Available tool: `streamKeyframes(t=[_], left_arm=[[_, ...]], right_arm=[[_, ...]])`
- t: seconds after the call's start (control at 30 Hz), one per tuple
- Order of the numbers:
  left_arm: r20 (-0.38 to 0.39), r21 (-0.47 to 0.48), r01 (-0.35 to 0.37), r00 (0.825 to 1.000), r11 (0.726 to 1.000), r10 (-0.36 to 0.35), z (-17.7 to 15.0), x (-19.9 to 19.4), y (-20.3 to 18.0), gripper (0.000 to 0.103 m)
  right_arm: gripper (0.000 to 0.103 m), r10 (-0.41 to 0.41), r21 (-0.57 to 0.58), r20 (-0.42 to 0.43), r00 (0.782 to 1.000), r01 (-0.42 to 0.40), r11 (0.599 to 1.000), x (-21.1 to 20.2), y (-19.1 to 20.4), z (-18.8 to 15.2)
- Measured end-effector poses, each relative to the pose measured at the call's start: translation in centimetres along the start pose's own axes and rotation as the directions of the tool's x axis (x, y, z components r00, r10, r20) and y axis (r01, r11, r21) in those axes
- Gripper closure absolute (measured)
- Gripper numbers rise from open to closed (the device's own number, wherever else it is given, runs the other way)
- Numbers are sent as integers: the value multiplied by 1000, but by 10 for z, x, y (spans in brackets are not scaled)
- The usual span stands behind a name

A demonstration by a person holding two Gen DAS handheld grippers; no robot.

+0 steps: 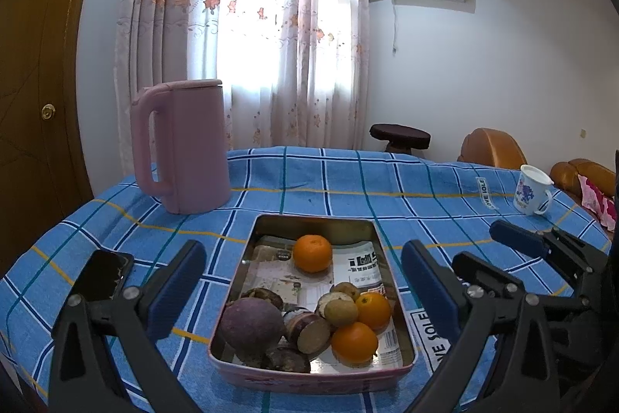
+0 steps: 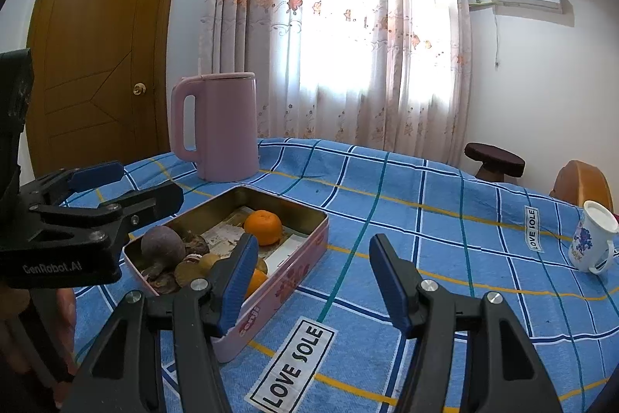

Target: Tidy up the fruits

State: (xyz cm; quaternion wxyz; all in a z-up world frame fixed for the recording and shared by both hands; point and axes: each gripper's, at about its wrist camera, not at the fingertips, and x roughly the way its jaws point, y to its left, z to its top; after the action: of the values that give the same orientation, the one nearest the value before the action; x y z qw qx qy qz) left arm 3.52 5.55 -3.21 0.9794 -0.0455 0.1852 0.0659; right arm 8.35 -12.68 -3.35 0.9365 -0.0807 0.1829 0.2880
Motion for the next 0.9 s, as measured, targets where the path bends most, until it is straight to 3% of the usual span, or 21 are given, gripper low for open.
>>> streamKeyframes(t=[0.47, 0.77, 0.9], left_arm=[[-37, -43, 18, 999, 999, -20, 1, 6, 2, 0], [-19, -11, -32, 999, 999, 31, 3, 1, -5, 0], [-18, -11, -8, 1000, 1000, 8, 2, 0, -6, 0]], right_arm=[[41, -20, 1, 9, 1000, 20, 1000, -5, -4, 0], [41, -28, 12, 9, 1000, 28, 1000, -8, -11, -3], [41, -30, 14, 4, 1000, 30, 999, -9, -12, -6]])
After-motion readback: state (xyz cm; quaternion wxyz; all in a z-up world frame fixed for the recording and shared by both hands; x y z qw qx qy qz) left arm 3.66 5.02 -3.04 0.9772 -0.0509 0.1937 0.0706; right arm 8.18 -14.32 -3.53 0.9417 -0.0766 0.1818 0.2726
